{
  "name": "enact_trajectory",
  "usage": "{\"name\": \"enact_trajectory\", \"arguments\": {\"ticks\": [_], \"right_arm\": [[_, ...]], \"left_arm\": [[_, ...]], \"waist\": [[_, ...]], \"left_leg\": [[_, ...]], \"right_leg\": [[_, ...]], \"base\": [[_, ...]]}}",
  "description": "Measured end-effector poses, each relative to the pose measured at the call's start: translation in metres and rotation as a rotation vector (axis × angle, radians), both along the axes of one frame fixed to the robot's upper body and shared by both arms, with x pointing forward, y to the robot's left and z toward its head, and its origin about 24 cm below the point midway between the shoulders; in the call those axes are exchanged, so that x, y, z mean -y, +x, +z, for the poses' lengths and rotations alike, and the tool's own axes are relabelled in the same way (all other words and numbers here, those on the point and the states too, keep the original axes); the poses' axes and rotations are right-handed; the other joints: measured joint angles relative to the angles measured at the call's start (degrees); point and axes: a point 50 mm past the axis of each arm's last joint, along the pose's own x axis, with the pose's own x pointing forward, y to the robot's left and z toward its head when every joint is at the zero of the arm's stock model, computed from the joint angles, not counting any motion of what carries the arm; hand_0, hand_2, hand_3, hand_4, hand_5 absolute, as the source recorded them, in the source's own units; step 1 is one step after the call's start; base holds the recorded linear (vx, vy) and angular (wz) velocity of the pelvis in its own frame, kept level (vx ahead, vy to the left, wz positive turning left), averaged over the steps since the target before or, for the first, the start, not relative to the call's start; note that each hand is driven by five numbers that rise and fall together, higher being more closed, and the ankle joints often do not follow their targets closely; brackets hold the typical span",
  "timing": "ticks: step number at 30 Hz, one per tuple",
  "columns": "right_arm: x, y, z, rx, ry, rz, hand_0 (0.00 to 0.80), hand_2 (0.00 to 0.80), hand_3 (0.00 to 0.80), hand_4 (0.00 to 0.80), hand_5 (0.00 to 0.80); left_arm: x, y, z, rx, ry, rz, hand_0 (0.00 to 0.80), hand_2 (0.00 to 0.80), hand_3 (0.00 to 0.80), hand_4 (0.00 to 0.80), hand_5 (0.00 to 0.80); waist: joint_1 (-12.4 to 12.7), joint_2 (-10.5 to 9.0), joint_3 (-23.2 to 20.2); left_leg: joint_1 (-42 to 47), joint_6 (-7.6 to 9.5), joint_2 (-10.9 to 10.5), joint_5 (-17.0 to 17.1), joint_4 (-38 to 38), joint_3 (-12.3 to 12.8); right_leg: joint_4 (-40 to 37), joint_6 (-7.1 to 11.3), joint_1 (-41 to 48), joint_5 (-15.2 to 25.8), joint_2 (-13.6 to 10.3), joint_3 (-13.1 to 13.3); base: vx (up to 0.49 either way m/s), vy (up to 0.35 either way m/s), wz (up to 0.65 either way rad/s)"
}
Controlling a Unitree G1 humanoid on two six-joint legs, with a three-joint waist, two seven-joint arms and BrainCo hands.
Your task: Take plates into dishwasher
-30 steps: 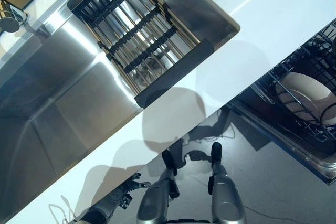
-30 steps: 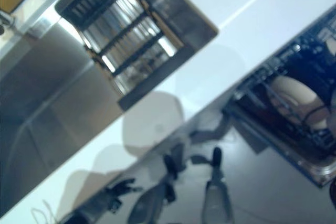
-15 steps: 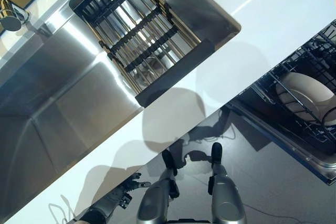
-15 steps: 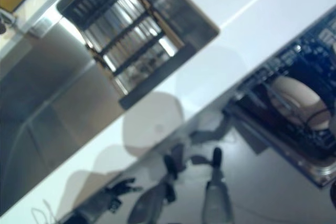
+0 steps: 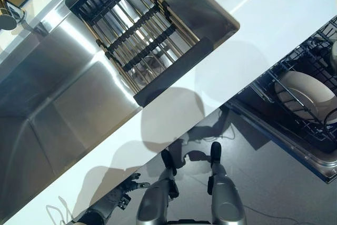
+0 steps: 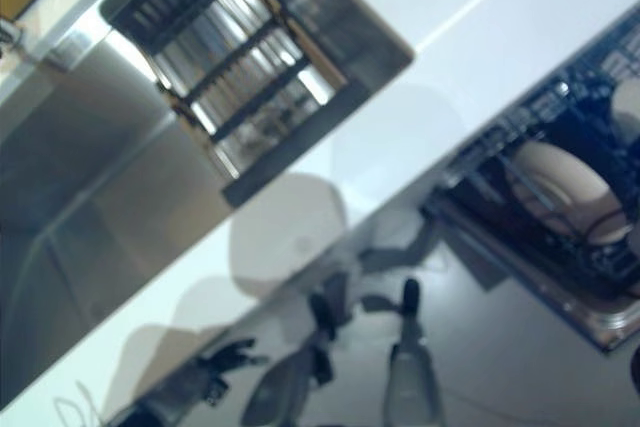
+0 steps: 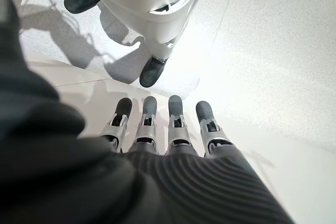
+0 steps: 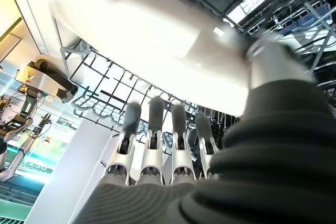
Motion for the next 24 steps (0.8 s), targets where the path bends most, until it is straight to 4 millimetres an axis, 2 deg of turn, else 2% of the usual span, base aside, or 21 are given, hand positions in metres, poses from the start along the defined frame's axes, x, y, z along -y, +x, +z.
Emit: {"name": "enact_trajectory", "arguments": {"ticks": [16, 24], "right_arm": [[0.0000, 0.0000, -0.0004, 0.004, 0.007, 0.002, 0.000, 0.000, 0.000, 0.000, 0.000], [-0.0036, 0.0004, 0.0015, 0.052, -0.004, 0.028, 0.000, 0.000, 0.000, 0.000, 0.000]], "left_arm": [[-0.0022, 0.0009, 0.0013, 0.005, 0.005, 0.000, 0.000, 0.000, 0.000, 0.000, 0.000], [-0.0046, 0.0016, 0.0021, 0.009, 0.007, 0.011, 0.000, 0.000, 0.000, 0.000, 0.000]], "waist": [[-0.01, -0.82, 0.16], [-0.09, -1.91, 0.01]], "left_leg": [[0.29, 0.05, 0.00, 0.05, 0.02, -0.01], [1.06, 0.11, -0.01, 0.14, 0.02, -0.01]], "right_leg": [[0.01, -0.27, 0.30, 0.31, 0.00, -0.05], [0.00, -0.29, 1.08, 0.43, -0.01, -0.05]], "base": [[0.000, 0.000, 0.00], [0.009, 0.016, 0.00]]}}
